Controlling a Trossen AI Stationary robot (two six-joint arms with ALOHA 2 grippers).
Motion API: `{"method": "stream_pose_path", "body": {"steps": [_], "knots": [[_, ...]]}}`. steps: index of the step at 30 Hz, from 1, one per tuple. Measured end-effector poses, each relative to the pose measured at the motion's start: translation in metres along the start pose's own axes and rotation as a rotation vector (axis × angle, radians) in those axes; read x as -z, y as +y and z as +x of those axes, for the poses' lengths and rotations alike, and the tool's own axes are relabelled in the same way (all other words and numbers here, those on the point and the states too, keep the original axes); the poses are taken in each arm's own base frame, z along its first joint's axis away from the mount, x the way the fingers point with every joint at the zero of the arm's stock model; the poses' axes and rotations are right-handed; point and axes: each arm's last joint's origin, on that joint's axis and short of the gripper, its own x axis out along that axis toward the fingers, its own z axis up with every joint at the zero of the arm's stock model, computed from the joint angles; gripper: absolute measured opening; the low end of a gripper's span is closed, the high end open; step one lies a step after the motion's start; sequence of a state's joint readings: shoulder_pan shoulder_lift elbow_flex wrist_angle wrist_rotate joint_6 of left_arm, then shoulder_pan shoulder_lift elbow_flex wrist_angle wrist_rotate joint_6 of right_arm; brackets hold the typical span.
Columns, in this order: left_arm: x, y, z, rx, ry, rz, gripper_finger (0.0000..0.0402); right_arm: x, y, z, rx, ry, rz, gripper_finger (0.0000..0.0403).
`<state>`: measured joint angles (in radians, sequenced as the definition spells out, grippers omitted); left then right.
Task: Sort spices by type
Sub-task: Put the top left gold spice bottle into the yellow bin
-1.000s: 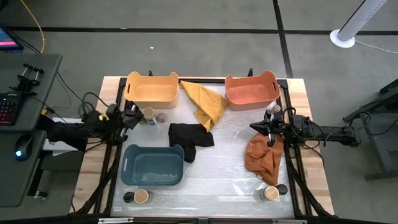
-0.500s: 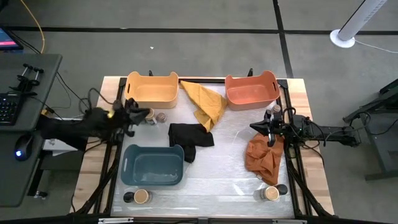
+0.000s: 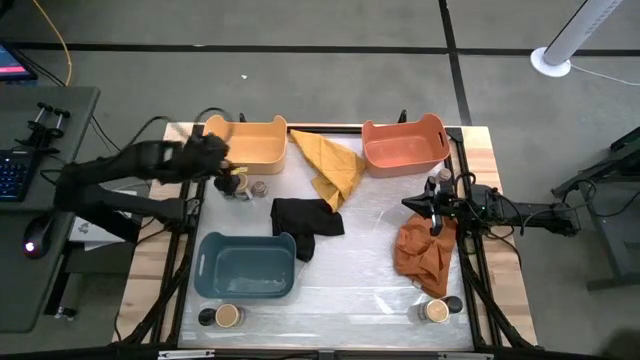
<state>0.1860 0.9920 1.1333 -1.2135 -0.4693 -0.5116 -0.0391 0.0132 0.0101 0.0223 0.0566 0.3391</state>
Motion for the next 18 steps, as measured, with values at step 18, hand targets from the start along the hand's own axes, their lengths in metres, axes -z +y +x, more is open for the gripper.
{"method": "stream_pose_path", "body": {"steps": [18], "knots": [[-0.018, -0.007, 0.088, -0.012, 0.450, 0.095, 0.0262, 0.000, 0.000, 0.000, 0.000, 0.000, 0.000, 0.0003]]}}
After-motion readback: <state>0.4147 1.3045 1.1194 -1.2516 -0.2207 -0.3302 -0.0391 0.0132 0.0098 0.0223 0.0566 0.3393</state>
